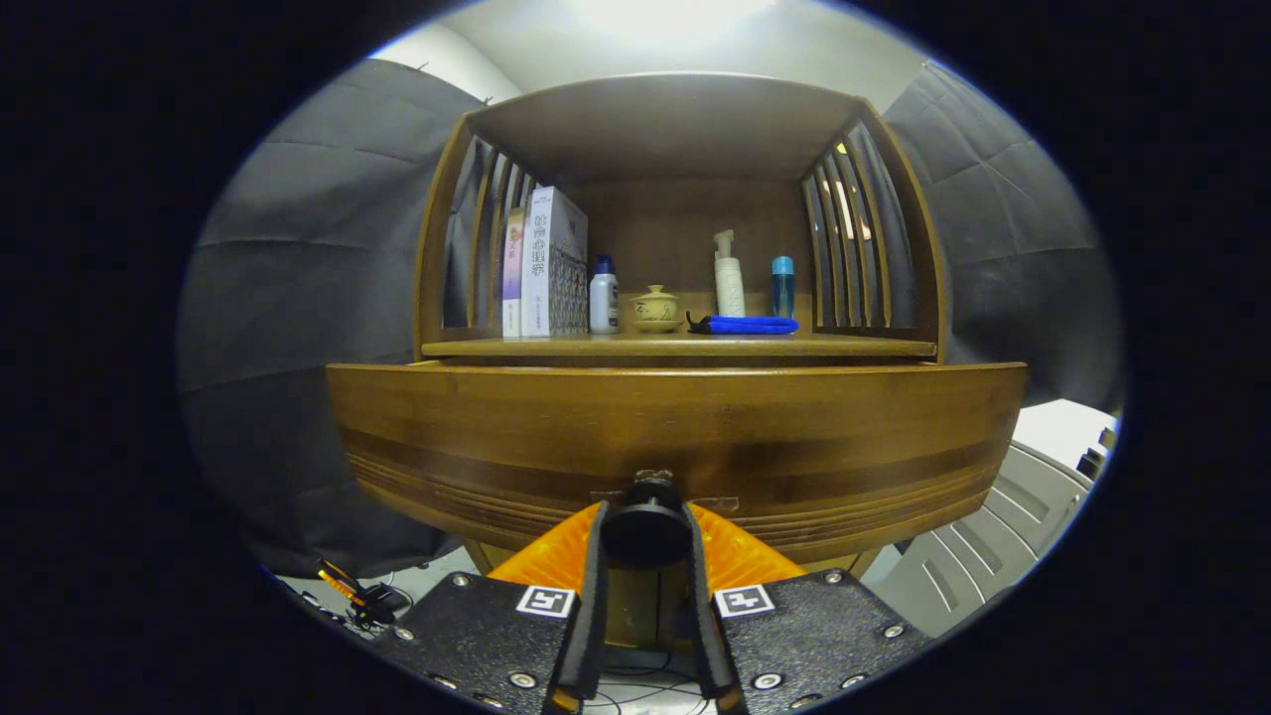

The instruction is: Pull open the drawer, take out the items inside it, and place them on the countertop above the cabinet.

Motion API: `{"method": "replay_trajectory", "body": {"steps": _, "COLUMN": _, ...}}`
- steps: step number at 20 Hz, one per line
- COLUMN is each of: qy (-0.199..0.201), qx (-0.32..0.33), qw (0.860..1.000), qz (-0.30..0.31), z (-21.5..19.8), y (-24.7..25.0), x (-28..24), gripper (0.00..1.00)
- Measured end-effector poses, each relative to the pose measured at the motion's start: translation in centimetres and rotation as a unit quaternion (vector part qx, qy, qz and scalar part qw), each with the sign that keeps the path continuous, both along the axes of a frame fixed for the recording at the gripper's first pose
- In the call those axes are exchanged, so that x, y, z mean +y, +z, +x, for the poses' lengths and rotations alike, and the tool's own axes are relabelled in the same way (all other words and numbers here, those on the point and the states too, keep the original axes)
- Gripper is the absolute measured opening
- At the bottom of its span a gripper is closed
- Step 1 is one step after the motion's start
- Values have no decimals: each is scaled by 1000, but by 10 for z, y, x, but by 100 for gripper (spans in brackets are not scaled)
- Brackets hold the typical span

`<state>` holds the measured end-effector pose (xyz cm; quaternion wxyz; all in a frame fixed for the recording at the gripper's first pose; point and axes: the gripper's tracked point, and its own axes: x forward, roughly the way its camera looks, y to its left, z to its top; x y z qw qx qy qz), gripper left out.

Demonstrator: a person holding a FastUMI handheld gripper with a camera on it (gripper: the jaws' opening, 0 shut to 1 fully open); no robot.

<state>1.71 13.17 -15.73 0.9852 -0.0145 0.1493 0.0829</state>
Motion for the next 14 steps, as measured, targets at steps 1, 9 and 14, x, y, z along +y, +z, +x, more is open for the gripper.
{"method": "replay_trajectory", "body": {"steps": 1, "qy": 0, "qx": 3, "qw": 1000, "qz": 0, "z": -3, "y": -1, "x": -1, "gripper": 37}}
{"method": "replay_trajectory", "body": {"steps": 9, "qy": -6, "qx": -11, "qw": 1000, "qz": -23, "z": -20, "y": 0, "x": 2, "gripper": 37}}
{"method": "replay_trajectory", "body": {"steps": 14, "qy": -5, "qx": -14, "qw": 1000, "qz": -25, "z": -37, "y": 0, "x": 4, "gripper": 37}}
